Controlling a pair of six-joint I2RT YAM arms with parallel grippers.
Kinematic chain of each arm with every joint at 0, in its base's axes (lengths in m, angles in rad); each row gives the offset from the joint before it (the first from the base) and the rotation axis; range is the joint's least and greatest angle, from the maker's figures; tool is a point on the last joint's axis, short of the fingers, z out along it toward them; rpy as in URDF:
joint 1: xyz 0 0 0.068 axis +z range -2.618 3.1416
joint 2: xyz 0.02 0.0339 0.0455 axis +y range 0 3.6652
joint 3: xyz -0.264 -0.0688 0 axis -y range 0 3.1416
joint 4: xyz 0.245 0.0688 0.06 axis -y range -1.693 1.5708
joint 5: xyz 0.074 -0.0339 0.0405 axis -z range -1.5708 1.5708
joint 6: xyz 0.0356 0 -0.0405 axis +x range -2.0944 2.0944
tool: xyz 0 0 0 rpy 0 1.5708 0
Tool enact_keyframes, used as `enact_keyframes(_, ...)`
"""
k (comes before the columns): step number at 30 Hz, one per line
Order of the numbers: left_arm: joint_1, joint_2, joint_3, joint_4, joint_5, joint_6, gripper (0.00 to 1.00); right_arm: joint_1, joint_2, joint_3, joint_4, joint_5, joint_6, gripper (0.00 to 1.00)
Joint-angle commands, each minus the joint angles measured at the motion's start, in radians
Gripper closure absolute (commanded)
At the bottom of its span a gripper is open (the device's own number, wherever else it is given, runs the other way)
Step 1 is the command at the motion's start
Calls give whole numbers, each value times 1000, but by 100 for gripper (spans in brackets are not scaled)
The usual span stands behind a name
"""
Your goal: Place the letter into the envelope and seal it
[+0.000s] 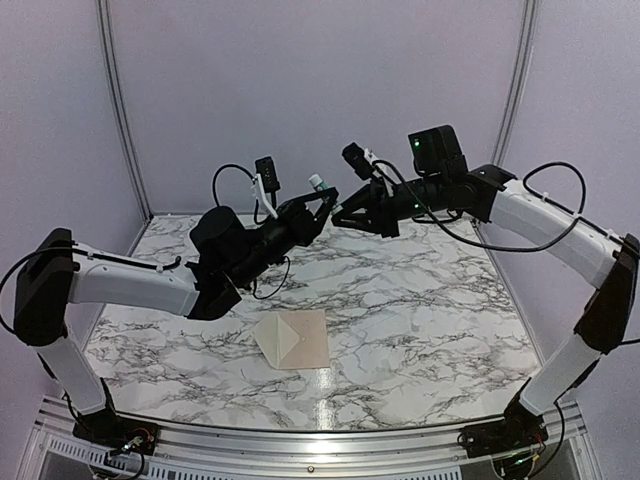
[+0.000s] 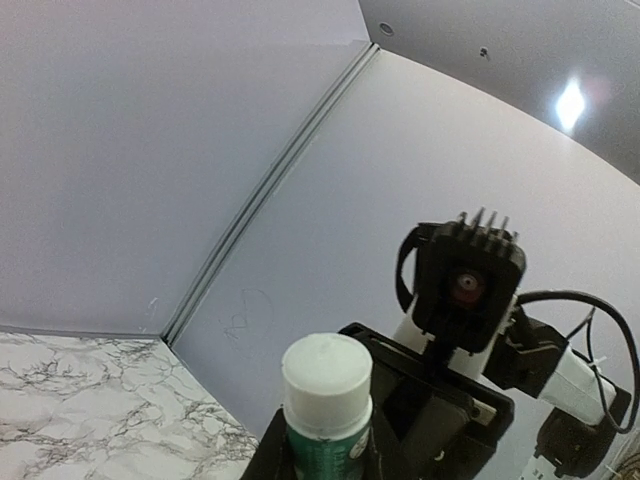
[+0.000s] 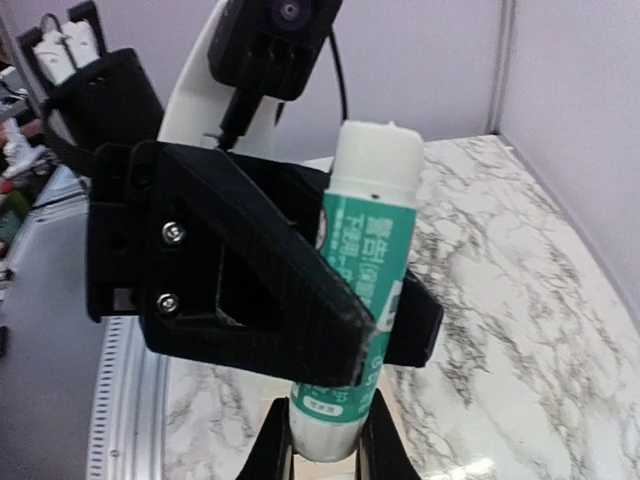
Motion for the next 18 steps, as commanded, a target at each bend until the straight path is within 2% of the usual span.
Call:
enact_keyframes(1,-1,35,53,-10,147,14,100,-18,63,8,-55,-701,76,96)
enact_keyframes(3,-1,34,57,-9,165,22,100,-24,72,-27,-17,-784,128,96)
enact_keyframes(5,-1,33,59,-9,176,32,100,-31,54,-79,102,-812,238,94)
enact_keyframes(8,-1,26,58,-9,182,42,100,-44,11,-186,420,-849,523,88)
enact_keyframes(9,-1,23,57,-9,182,44,100,-51,-2,-215,486,-845,571,81)
enact_keyframes(11,-1,12,49,-10,164,48,100,-78,-33,-237,433,-775,526,68)
enact_keyframes(13,-1,-3,40,-9,128,51,100,-102,-39,-171,161,-563,280,53)
enact_keyframes(14,-1,-9,34,-9,104,52,100,-95,-43,-140,36,-403,153,51)
enact_keyframes(16,-4,-25,20,-9,30,54,100,-56,-72,-148,-5,-50,51,48)
enact_keyframes(18,-7,-37,5,-6,-29,61,100,-16,-105,-182,32,204,-3,48)
